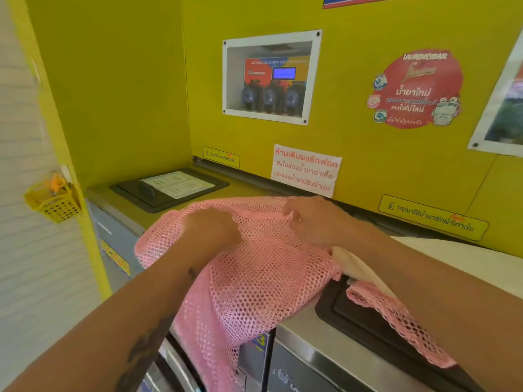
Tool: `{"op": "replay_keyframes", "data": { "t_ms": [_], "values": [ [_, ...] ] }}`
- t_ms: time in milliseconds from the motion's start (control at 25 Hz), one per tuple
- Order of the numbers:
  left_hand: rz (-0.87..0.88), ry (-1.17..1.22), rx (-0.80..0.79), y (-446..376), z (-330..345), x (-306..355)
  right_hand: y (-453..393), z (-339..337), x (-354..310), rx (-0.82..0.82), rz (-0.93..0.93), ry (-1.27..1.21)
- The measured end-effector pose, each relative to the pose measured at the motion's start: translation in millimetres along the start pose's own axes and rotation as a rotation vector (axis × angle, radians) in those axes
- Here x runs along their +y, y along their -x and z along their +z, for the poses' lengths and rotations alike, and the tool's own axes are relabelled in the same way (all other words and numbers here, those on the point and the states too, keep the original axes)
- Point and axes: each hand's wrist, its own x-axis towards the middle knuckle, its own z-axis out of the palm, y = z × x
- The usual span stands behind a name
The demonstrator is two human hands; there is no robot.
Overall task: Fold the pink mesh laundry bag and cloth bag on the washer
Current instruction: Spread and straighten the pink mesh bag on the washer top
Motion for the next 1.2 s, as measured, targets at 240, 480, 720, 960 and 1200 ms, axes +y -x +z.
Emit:
{"op": "replay_keyframes", "data": {
  "t_ms": [240, 480, 720, 960, 1200],
  "values": [
    [0.231, 0.093, -0.135, -20, 33, -5, 9, 22, -7, -0.334, 0.010, 0.147],
    [0.183, 0.146, -0.048, -53, 50, 3, -10, -9, 21, 0.271, 0.114, 0.516],
    [-0.039, 0.118, 0.093, -87, 53, 10, -16, -12, 38, 0.133, 0.197, 0.098],
    [0.307, 0.291, 0.371, -54, 24, 22, -10, 16, 35, -0.205, 0.109, 0.122],
    [0.551, 0.396, -0.114, 10, 11, 46, -30, 0, 47, -0.049, 0.119, 0.204]
  ]
}}
